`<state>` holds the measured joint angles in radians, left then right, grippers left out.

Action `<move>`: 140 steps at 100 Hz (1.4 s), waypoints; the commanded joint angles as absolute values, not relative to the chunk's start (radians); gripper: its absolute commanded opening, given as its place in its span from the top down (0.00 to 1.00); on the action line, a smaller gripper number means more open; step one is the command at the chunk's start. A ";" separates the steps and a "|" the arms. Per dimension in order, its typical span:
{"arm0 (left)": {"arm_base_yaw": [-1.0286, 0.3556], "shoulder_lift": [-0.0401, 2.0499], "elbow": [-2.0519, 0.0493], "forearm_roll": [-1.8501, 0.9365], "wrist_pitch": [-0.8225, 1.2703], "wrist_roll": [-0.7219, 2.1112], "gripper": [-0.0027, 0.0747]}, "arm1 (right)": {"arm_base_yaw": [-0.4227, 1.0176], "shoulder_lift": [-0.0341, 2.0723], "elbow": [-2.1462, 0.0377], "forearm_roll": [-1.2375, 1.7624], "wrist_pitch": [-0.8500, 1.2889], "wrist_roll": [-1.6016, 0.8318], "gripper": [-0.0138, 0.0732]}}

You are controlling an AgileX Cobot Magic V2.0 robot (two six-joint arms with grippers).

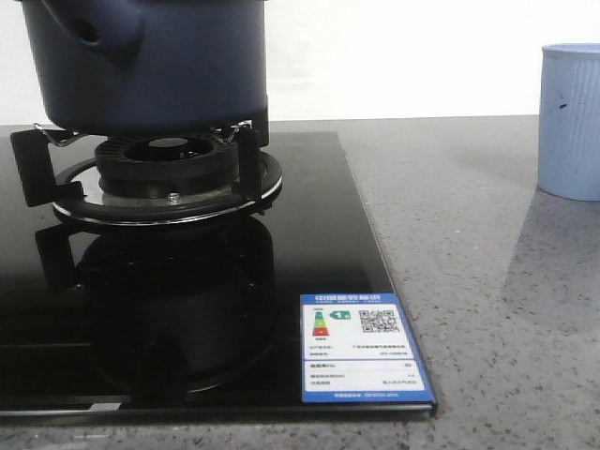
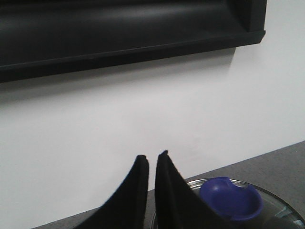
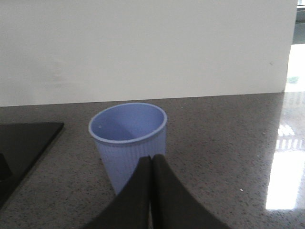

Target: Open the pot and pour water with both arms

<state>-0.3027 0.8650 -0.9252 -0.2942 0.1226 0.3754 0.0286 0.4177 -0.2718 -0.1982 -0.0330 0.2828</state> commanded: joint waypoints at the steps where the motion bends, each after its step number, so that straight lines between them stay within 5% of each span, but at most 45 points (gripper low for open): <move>1: -0.293 0.815 -0.930 -0.296 0.036 0.375 0.99 | 0.078 0.418 -0.347 -0.203 -0.118 0.286 0.91; 27: -0.293 0.644 -0.698 -0.293 -0.107 0.375 0.99 | 0.244 0.418 -0.471 -0.223 -0.023 0.281 0.91; 69: -0.293 0.286 -0.370 -0.390 -0.122 0.373 0.99 | 0.274 0.344 -0.322 -0.318 -0.106 0.279 0.91; 140: -0.293 0.238 -0.332 -0.390 -0.117 0.373 0.99 | 0.274 0.342 -0.286 -0.318 -0.090 0.279 0.91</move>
